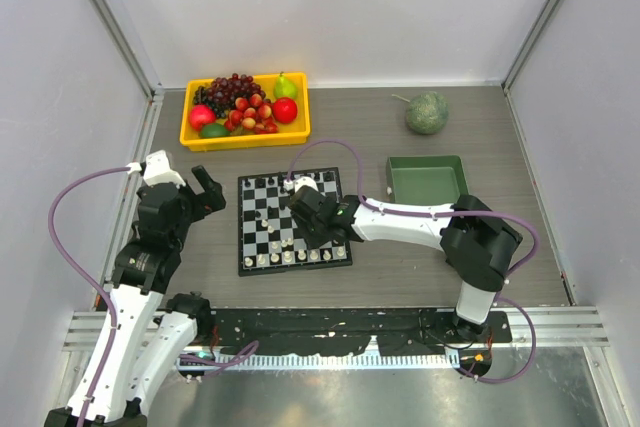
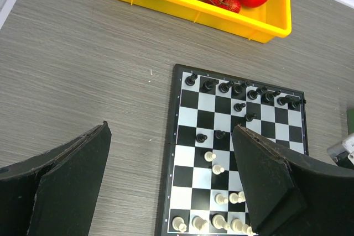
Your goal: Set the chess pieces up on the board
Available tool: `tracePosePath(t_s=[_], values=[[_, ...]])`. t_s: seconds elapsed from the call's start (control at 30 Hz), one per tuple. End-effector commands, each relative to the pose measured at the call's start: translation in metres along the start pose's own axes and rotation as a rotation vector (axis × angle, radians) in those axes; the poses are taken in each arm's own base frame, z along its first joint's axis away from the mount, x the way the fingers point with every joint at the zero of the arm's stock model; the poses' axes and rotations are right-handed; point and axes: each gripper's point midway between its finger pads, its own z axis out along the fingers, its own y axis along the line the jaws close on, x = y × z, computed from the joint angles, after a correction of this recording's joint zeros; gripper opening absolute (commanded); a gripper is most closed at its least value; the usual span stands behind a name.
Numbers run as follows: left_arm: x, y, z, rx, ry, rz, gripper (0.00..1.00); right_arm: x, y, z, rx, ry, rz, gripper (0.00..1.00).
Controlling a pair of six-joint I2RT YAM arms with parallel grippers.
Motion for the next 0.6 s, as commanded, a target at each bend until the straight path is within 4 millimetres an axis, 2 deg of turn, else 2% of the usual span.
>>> tracePosePath(t_s=[0.0,0.07,0.3,0.57], values=[[-0.011,-0.005,0.001,0.022,-0.043,-0.008,0.99,-0.018,0.006,-0.008,-0.001,-0.058,0.012,0.35],[-0.012,-0.005,0.001,0.023,-0.044,-0.009,0.99,-0.024,0.007,-0.012,-0.002,-0.073,0.010,0.38],[-0.012,-0.004,0.000,0.022,-0.049,-0.008,0.99,-0.048,0.022,-0.018,-0.045,-0.109,-0.007,0.39],[-0.012,-0.002,-0.001,0.016,-0.051,-0.007,0.99,-0.048,0.039,-0.005,-0.089,-0.073,-0.029,0.40]])
